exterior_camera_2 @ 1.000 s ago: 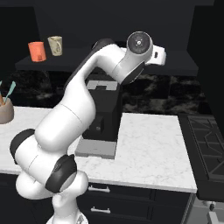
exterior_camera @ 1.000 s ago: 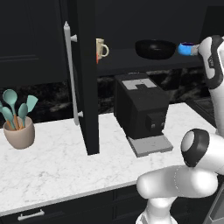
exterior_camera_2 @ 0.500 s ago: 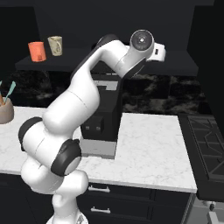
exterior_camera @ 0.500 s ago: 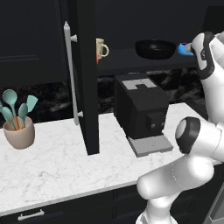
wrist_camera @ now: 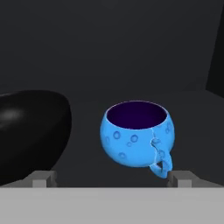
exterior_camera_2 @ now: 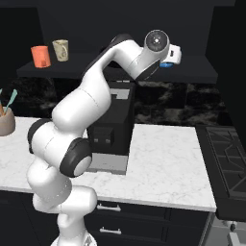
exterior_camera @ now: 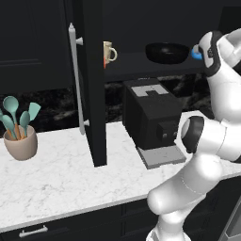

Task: Gather all objects into one cabinet and sort the glasses and bowls to opposite sides.

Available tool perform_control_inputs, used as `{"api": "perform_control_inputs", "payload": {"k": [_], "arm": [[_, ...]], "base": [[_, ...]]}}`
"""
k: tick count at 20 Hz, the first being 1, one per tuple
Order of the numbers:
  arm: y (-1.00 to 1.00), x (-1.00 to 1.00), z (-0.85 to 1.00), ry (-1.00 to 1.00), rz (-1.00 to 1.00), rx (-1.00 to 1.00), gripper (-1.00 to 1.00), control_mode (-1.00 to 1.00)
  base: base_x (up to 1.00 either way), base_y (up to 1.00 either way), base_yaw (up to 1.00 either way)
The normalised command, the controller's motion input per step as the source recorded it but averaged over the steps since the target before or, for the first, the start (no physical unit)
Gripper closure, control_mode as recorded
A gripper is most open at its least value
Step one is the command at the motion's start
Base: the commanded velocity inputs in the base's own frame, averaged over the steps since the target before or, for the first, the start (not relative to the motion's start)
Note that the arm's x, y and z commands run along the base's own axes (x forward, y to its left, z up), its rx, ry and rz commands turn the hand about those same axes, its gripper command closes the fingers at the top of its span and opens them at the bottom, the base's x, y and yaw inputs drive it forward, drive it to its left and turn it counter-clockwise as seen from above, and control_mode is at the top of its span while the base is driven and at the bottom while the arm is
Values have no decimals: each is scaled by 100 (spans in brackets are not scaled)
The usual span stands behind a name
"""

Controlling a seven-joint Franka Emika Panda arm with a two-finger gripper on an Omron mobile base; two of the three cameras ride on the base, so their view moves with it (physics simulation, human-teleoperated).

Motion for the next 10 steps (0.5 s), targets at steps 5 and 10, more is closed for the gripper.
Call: {"api": "perform_control_inputs", "payload": {"k": [5,10], "arm": [[-27,7,0,0,3,0,-100,-100],[-21,0,0,0,2,0,-100,-100]], "base": [[0,0,0],[0,0,0]]}}
